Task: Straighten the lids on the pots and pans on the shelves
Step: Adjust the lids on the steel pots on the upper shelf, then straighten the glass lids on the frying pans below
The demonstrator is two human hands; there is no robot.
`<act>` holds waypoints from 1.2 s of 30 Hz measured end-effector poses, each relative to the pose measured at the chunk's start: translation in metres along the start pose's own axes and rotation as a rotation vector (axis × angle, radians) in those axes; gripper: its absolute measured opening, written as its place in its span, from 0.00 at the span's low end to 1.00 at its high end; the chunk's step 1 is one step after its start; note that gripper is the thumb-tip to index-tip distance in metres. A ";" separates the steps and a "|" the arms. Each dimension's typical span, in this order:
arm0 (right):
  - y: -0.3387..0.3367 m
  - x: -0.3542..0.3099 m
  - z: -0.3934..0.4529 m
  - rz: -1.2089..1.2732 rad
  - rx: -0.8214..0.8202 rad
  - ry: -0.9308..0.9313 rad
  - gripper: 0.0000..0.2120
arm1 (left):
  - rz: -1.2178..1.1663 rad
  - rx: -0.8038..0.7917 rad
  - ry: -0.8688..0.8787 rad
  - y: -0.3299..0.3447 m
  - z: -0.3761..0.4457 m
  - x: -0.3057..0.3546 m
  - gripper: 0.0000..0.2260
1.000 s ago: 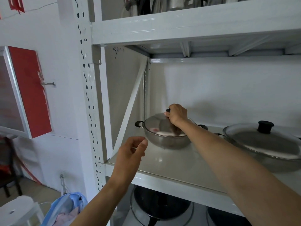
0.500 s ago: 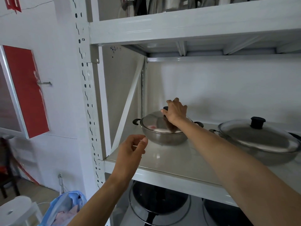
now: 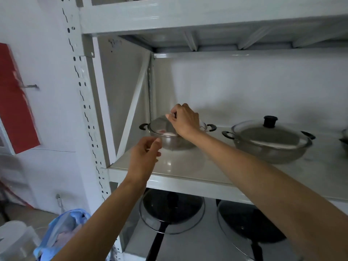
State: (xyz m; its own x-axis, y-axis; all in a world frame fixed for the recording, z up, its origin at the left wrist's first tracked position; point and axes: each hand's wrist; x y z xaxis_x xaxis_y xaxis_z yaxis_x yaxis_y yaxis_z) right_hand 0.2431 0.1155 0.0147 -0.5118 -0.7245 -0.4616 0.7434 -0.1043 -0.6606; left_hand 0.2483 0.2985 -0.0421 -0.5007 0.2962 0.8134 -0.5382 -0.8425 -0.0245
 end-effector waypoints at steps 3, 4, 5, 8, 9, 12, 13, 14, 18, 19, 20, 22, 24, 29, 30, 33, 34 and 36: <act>-0.011 0.003 -0.022 0.029 0.011 -0.006 0.14 | -0.018 0.026 0.007 0.007 -0.007 0.004 0.10; -0.015 0.005 -0.029 0.042 0.015 -0.002 0.14 | -0.023 0.029 0.004 0.010 -0.010 0.005 0.10; -0.018 0.007 -0.036 0.059 0.018 0.004 0.14 | -0.024 0.032 0.003 0.013 -0.014 0.006 0.11; -0.029 0.019 -0.061 0.093 0.021 0.025 0.13 | -0.017 0.033 -0.001 0.023 -0.031 0.008 0.12; -0.033 0.024 -0.070 0.108 0.007 0.033 0.13 | -0.014 0.031 -0.008 0.026 -0.038 0.008 0.12; -0.047 0.040 -0.099 0.175 -0.061 0.042 0.12 | -0.001 0.020 -0.036 0.034 -0.061 0.008 0.13; -0.052 0.047 -0.109 0.194 -0.077 0.042 0.11 | 0.001 0.017 -0.041 0.035 -0.069 0.007 0.13; -0.057 0.053 -0.120 0.211 -0.090 0.040 0.11 | 0.005 0.016 -0.044 0.037 -0.078 0.006 0.13; -0.074 0.086 -0.165 0.254 -0.137 0.033 0.11 | 0.027 0.018 -0.057 0.043 -0.115 -0.003 0.10; -0.077 0.094 -0.176 0.254 -0.153 0.038 0.11 | 0.033 0.010 -0.061 0.046 -0.124 -0.007 0.10; -0.079 0.103 -0.187 0.252 -0.170 0.043 0.11 | 0.042 0.001 -0.073 0.048 -0.134 -0.011 0.11; -0.082 0.119 -0.211 0.257 -0.190 0.053 0.11 | 0.043 -0.012 -0.118 0.054 -0.153 -0.021 0.12; -0.082 0.136 -0.233 0.260 -0.208 0.068 0.12 | 0.022 -0.019 -0.160 0.062 -0.170 -0.030 0.13; -0.081 0.179 -0.275 0.240 -0.302 0.114 0.13 | 0.060 -0.094 -0.220 0.086 -0.204 -0.048 0.11; -0.080 0.187 -0.281 0.223 -0.303 0.120 0.13 | 0.066 -0.107 -0.237 0.092 -0.210 -0.051 0.11; -0.075 0.214 -0.294 0.168 -0.320 0.175 0.12 | 0.072 -0.123 -0.286 0.110 -0.226 -0.063 0.11; -0.072 0.224 -0.297 0.151 -0.334 0.209 0.13 | 0.075 -0.125 -0.305 0.116 -0.231 -0.067 0.11; -0.065 0.245 -0.304 0.114 -0.365 0.278 0.13 | 0.098 -0.127 -0.338 0.127 -0.240 -0.077 0.11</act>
State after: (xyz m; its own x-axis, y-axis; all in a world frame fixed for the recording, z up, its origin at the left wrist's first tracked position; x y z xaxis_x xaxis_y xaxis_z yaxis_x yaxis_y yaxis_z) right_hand -0.0620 0.1519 -0.2356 -0.5683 -0.5025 -0.6515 0.6271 0.2481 -0.7384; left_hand 0.0557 0.2770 -0.2469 -0.3128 0.0336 0.9492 -0.5892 -0.7907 -0.1662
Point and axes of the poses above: each hand's wrist, its own z-axis towards the middle knuckle, its own y-axis out of the palm, x = y × z, and after that the axes turned 13 degrees about y, right-handed
